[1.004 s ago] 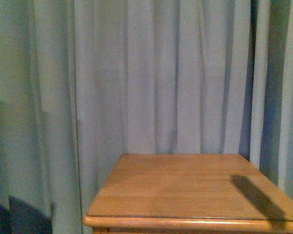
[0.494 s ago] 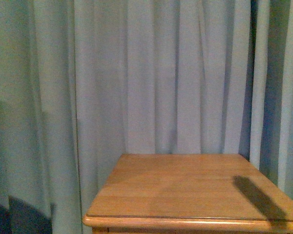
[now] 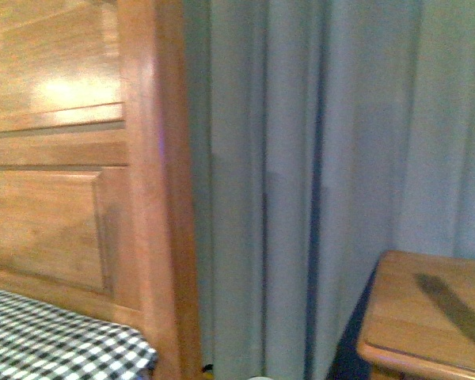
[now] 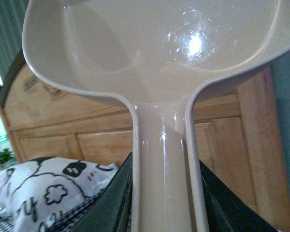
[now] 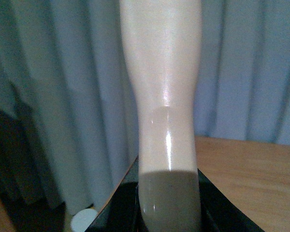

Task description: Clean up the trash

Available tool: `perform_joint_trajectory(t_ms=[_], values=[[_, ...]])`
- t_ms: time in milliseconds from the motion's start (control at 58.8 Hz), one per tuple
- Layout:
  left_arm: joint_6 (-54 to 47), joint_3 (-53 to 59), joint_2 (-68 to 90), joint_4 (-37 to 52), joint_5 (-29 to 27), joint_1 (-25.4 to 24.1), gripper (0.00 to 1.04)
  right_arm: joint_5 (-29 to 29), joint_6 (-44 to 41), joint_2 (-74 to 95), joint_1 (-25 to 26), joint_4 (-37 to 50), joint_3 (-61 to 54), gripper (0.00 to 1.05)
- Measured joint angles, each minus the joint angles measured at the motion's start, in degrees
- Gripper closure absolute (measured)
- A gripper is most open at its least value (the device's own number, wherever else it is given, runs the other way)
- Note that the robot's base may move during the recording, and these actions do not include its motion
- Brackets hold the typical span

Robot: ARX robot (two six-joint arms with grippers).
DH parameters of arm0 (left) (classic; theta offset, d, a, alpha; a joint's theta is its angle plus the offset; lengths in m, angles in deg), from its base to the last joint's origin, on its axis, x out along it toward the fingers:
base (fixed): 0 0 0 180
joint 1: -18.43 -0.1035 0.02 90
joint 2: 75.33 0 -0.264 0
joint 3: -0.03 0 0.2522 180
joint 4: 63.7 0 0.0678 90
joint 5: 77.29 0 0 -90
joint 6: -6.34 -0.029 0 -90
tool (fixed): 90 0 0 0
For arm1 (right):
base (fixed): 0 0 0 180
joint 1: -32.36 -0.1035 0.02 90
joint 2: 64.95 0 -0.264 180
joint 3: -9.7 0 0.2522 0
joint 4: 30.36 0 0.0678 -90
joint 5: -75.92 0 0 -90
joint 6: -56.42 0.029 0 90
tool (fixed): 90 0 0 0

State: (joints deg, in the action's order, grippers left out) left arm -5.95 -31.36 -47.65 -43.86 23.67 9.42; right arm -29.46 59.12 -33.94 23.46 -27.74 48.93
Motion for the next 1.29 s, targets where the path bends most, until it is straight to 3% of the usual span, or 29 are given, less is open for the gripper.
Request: perform_joint_trajectory(t_ms=[1294], values=[[0.09,0.02,-0.11,-0.20,-0.72,-0.17,0.77,0.59,-0.02,-0.20,-0.11,0.07,-0.07,0.85]])
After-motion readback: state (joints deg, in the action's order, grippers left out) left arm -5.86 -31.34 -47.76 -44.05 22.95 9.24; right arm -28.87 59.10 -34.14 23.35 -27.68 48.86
